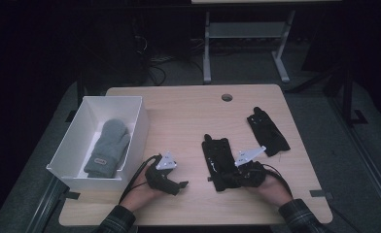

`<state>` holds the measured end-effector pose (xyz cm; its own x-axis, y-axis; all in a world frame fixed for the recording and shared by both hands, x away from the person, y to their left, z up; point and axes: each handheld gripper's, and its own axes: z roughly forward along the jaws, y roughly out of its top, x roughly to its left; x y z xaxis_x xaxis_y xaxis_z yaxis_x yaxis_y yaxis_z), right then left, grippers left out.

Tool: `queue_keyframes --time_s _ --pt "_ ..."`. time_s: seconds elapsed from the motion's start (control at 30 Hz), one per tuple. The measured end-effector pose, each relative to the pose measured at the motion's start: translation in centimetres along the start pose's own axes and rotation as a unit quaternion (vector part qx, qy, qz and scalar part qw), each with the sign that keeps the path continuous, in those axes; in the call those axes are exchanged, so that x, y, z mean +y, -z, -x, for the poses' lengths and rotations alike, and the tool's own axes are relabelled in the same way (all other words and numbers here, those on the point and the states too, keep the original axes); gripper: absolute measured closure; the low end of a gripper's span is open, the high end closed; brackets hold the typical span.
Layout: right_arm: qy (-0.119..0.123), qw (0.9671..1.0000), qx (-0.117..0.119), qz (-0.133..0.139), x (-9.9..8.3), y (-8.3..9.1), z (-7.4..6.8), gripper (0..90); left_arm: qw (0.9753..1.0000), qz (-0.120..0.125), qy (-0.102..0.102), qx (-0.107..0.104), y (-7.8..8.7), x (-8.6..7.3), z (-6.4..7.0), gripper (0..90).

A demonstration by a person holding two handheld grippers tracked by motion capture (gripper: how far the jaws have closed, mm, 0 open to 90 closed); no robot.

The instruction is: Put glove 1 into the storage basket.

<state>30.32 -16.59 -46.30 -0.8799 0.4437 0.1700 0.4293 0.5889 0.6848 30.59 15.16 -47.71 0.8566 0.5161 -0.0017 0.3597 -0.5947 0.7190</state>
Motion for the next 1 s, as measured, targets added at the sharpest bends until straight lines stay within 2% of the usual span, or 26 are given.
queue_keyframes --time_s 0.03,0.13,0.3,0.37,0.43,0.5,0.53,0.8,1.0 --pt "0.007 1.0000 -0.005 0.000 -0.1 0.2 -0.1 90.0 1.0000 0.000 0.000 0.000 0.0 0.0 0.0 12.6" --pt "0.007 0.9997 -0.017 0.014 0.1 0.9 0.2 90.0 1.0000 0.001 0.000 0.000 0.0 0.0 0.0 12.6" --pt "-0.008 0.9981 -0.056 0.026 0.5 1.3 2.7 90.0 1.0000 -0.002 0.000 0.000 0.0 0.0 0.0 12.6" --pt "-0.018 0.9977 -0.061 0.022 0.7 1.0 3.5 90.0 1.0000 -0.002 0.000 0.000 0.0 0.0 0.0 12.6" --pt "-0.018 0.9976 -0.065 0.013 0.7 0.3 4.0 90.0 1.0000 -0.002 0.000 0.000 0.0 0.0 0.0 12.6" --pt "-0.012 0.9976 -0.068 0.002 0.8 -0.5 4.0 90.0 1.0000 -0.002 0.000 0.001 0.0 0.0 0.0 12.6" --pt "-0.009 0.9980 -0.063 0.007 0.9 -0.7 4.0 90.0 1.0000 -0.002 0.000 0.001 0.0 0.0 0.0 12.6" --pt "0.021 0.9987 -0.046 -0.002 2.1 -2.1 2.2 90.0 1.0000 -0.002 0.001 0.001 0.0 0.0 0.0 12.6" --pt "0.029 0.9991 -0.031 -0.001 2.8 -3.0 1.8 90.0 1.0000 -0.001 0.002 0.001 0.0 0.0 0.0 12.6"
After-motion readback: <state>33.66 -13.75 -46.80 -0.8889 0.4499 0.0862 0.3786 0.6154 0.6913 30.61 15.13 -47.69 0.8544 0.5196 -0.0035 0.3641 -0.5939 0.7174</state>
